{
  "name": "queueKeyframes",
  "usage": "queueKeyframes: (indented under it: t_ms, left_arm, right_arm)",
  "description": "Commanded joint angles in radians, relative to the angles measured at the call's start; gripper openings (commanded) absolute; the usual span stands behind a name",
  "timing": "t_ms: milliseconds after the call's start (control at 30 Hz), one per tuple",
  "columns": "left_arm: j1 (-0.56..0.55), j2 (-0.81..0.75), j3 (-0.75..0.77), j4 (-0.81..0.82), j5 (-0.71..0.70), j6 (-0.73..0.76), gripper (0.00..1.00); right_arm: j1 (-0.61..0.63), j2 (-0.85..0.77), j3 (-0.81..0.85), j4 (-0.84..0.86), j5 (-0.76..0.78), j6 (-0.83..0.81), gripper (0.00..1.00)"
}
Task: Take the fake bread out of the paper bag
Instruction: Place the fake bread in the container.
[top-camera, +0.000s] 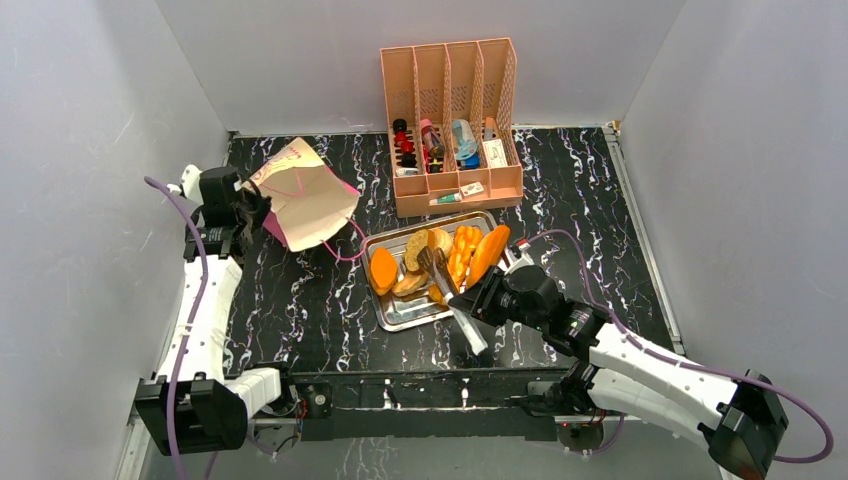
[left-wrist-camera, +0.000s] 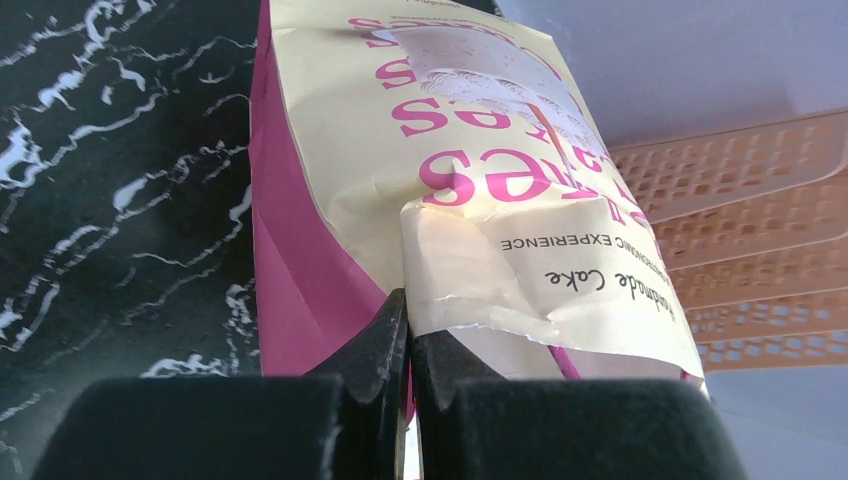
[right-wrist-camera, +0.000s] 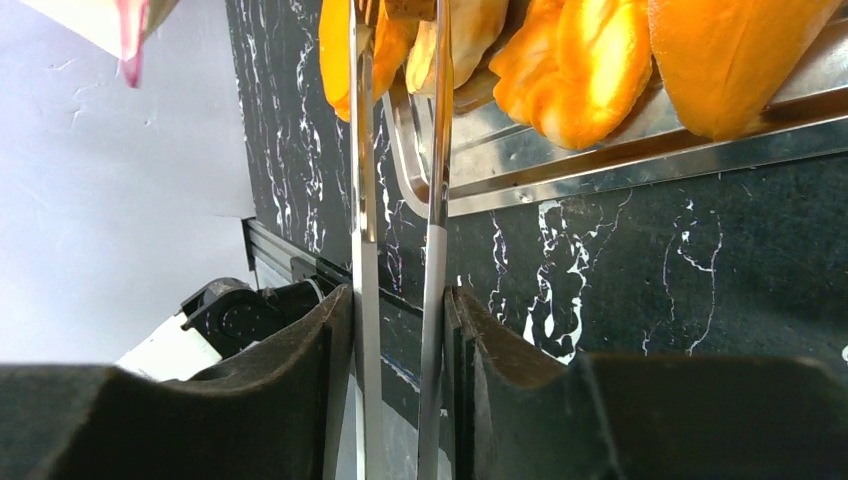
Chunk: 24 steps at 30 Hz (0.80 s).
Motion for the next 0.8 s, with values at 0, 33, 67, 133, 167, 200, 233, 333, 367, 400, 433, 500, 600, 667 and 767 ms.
queueKeyframes:
  t_ms: [0, 33, 67, 133, 167, 200, 233, 333, 367, 400, 433, 500, 600, 667, 767]
  left_arm:
    - [-0.001, -0.05, 0.059, -0.068, 0.084, -0.143, 0.0]
    - [-0.002, -0.056, 0.06, -0.071, 0.092, -0.176, 0.0]
    - [-0.002, -0.063, 0.059, -0.072, 0.102, -0.208, 0.0]
    - [-0.002, -0.071, 0.061, -0.079, 0.124, -0.277, 0.0]
    - [-0.002, -0.076, 0.059, -0.08, 0.135, -0.307, 0.0]
    - [-0.001, -0.079, 0.058, -0.08, 0.147, -0.336, 0.0]
    - [-0.002, -0.083, 0.057, -0.082, 0.159, -0.364, 0.0]
    - [-0.001, -0.094, 0.063, -0.087, 0.177, -0.432, 0.0]
    - [-0.001, -0.099, 0.067, -0.091, 0.18, -0.453, 0.0]
    - [-0.001, -0.104, 0.068, -0.096, 0.185, -0.473, 0.0]
    - [-0.001, -0.111, 0.069, -0.1, 0.188, -0.493, 0.0]
    - [-0.001, -0.12, 0.068, -0.111, 0.195, -0.539, 0.0]
    - [-0.003, -0.135, 0.052, -0.118, 0.218, -0.614, 0.0]
    - [-0.003, -0.14, 0.048, -0.142, 0.228, -0.657, 0.0]
    - [-0.002, -0.155, 0.032, -0.156, 0.237, -0.713, 0.0]
  right_arm:
    - [-0.007, -0.026, 0.0, 0.037, 0.005, 0.001, 0.34]
    - [-0.008, -0.027, -0.003, 0.037, 0.005, 0.002, 0.36]
    - [-0.008, -0.029, -0.005, 0.035, 0.005, 0.002, 0.37]
    - [-0.01, -0.032, -0.008, 0.035, 0.006, 0.002, 0.38]
    - [-0.01, -0.036, -0.009, 0.032, 0.007, 0.003, 0.38]
    - [-0.011, -0.04, -0.01, 0.028, 0.009, 0.003, 0.38]
    - [-0.011, -0.045, -0.01, 0.024, 0.013, 0.003, 0.38]
    - [-0.012, -0.064, -0.006, 0.004, 0.024, 0.002, 0.38]
    - [-0.012, -0.073, -0.003, -0.003, 0.027, 0.002, 0.38]
    - [-0.012, -0.086, 0.0, -0.012, 0.033, 0.002, 0.38]
    - [-0.012, -0.098, 0.003, -0.022, 0.038, 0.002, 0.37]
    - [-0.012, -0.119, 0.012, -0.041, 0.049, 0.0, 0.37]
    - [-0.012, -0.142, 0.03, -0.071, 0.063, -0.006, 0.37]
    - [-0.012, -0.158, 0.04, -0.093, 0.072, -0.01, 0.37]
    - [-0.013, -0.184, 0.048, -0.118, 0.086, -0.015, 0.37]
